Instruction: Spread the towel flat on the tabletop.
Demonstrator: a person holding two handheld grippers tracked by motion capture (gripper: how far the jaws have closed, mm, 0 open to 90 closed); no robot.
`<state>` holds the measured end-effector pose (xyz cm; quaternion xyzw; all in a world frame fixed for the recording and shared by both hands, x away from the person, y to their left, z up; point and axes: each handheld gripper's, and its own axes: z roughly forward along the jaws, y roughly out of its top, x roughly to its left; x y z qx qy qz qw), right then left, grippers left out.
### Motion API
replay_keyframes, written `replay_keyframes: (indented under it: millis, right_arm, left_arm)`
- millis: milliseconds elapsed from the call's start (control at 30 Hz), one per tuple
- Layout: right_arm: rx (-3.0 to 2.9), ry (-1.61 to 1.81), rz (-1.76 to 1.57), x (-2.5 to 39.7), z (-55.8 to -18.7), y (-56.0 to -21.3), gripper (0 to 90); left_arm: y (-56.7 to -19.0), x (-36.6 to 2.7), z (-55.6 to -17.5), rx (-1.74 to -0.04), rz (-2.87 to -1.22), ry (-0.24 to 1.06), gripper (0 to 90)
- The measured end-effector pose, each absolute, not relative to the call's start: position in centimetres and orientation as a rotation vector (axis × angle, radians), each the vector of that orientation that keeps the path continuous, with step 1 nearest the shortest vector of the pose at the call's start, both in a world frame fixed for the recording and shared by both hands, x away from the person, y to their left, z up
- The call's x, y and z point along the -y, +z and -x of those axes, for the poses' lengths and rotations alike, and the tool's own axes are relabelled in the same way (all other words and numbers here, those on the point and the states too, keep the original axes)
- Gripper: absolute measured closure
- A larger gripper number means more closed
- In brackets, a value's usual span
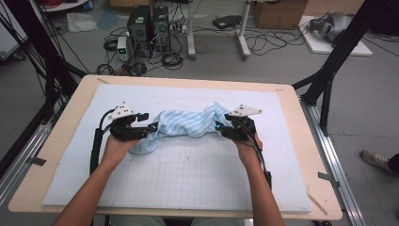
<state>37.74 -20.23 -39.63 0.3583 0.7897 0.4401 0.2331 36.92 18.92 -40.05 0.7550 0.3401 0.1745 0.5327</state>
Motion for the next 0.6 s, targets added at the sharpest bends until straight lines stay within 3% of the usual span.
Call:
replay_keyframes:
  millis: [100,167,200,300,600]
  right_arm:
    - [-2.181,1.203,-0.998,20.8,-36.4,-39.9,45.3]
    - [-2.157,1.227,-0.996,21.3,-35.5,-40.2,45.7]
    - [-2.157,1.22,-1.004,21.5,-35.3,-40.3,45.7]
    - [-2.153,1.22,-1.019,22.1,-34.5,-40.7,45.7]
    - [-2.17,1.194,-1.035,23.2,-32.7,-41.9,45.6]
  left_arm:
    - [-41.3,-18.5,-36.2,-0.801,-1.905,0.404,35.7]
    - [-41.7,-18.3,-36.2,-0.807,-1.924,0.397,42.3]
    - [-42.0,-18.2,-36.2,-0.806,-1.949,0.392,48.9]
    - [-42.3,-17.8,-35.8,-0.751,-2.022,0.358,81.2]
    - [-40.4,-16.7,-33.8,-0.59,-1.943,0.234,85.7]
